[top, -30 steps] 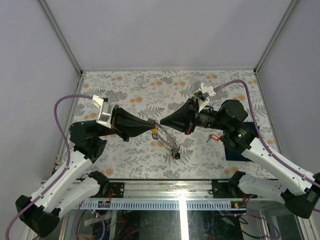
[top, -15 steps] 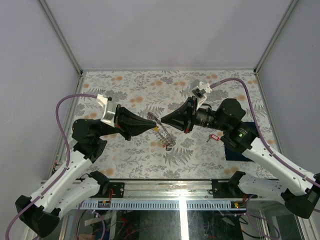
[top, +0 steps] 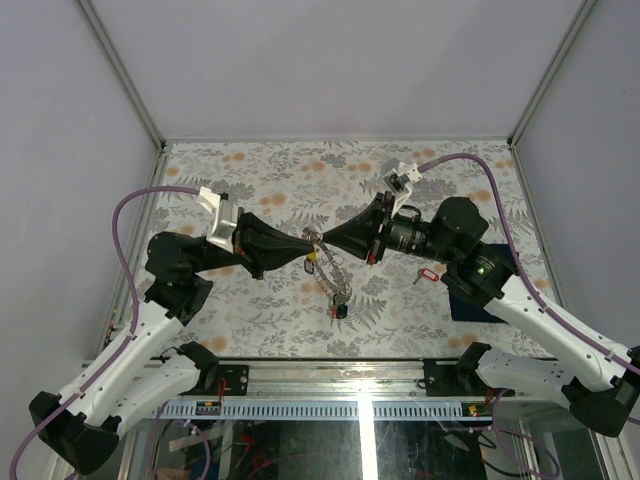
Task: Put the keys on the keyring
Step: Insert the key onto the keyring.
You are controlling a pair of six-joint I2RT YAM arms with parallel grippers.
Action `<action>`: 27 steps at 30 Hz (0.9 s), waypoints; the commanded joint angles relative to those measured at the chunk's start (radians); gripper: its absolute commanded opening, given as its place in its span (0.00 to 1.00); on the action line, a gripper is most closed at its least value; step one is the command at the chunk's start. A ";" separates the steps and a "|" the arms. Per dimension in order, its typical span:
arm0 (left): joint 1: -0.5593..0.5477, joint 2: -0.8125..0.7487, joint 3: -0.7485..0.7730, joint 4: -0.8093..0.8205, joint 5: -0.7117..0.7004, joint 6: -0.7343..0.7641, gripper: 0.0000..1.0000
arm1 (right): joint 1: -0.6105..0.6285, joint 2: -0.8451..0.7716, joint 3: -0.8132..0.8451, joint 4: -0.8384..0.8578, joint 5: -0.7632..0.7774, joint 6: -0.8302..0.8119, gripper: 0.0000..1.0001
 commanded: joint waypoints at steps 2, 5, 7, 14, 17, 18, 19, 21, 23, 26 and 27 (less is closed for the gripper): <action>-0.027 -0.020 0.062 -0.054 0.041 0.051 0.00 | -0.012 -0.033 0.061 0.060 0.138 0.013 0.00; -0.038 -0.010 0.083 -0.128 0.031 0.101 0.00 | -0.012 -0.036 0.059 0.054 0.157 0.022 0.00; -0.048 -0.005 0.094 -0.172 0.021 0.132 0.00 | -0.012 -0.038 0.056 0.050 0.170 0.027 0.00; -0.074 0.007 0.108 -0.244 -0.012 0.189 0.00 | -0.012 -0.044 0.054 0.060 0.180 0.049 0.00; -0.086 0.016 0.118 -0.296 -0.029 0.227 0.00 | -0.012 -0.047 0.047 0.070 0.180 0.059 0.00; -0.089 0.018 0.122 -0.311 -0.035 0.237 0.00 | -0.012 -0.048 0.045 0.073 0.180 0.060 0.00; -0.090 0.018 0.126 -0.323 -0.040 0.246 0.00 | -0.013 -0.048 0.043 0.074 0.180 0.062 0.00; -0.094 0.021 0.129 -0.341 -0.055 0.260 0.00 | -0.012 -0.050 0.041 0.077 0.181 0.063 0.00; -0.097 0.023 0.128 -0.350 -0.066 0.269 0.00 | -0.012 -0.051 0.039 0.080 0.181 0.066 0.00; -0.098 0.025 0.128 -0.356 -0.076 0.273 0.00 | -0.012 -0.053 0.036 0.092 0.176 0.074 0.00; -0.099 0.026 0.128 -0.356 -0.079 0.274 0.00 | -0.012 -0.053 0.032 0.100 0.171 0.080 0.00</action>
